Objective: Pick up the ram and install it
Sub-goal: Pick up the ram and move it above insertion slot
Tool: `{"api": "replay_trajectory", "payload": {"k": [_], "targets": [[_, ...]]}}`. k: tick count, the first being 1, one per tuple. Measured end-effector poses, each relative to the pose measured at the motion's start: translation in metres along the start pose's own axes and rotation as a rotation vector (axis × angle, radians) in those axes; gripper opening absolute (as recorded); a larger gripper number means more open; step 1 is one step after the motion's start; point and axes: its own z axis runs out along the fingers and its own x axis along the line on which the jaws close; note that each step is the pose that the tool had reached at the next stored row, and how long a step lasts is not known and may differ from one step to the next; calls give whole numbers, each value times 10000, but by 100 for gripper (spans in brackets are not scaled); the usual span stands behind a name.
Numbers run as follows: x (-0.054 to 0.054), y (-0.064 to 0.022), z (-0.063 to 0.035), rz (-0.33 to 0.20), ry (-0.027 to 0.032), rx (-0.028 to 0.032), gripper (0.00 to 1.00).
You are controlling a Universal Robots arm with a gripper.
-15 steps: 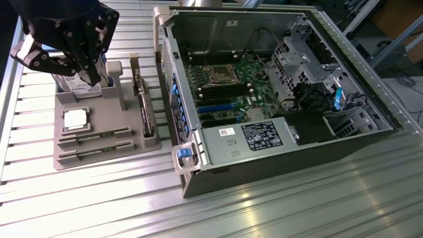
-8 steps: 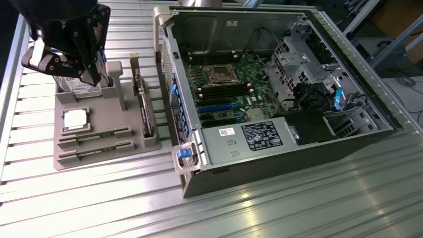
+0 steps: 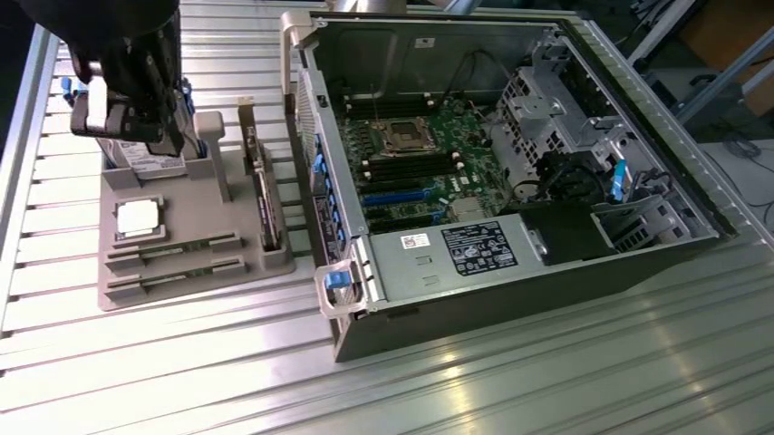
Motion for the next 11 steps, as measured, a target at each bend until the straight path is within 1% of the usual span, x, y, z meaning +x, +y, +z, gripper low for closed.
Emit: {"api": "replay_trajectory", "payload": {"k": [4,7,8,11], "targets": [[0,0,8,-1679,8,-35,11],[0,0,12,-2735,6,-58,11],[0,0,14,-3244,6,-69,11],[0,0,14,-3314,6,-71,11]]}}
